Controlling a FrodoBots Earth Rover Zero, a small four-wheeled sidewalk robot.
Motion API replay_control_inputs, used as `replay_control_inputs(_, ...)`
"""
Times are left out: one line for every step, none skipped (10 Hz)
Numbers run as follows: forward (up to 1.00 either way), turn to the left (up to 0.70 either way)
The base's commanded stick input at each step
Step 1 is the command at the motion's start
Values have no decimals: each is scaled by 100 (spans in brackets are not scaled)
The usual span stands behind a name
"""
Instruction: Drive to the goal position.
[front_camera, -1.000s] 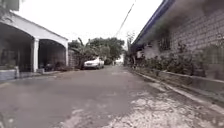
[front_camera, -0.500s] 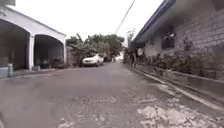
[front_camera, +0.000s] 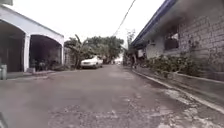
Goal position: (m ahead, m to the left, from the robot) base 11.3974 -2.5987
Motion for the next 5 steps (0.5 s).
replay_control_inputs(70,0)
replay_control_inputs(70,0)
replay_control_inputs(70,0)
replay_control_inputs(70,0)
replay_control_inputs(70,0)
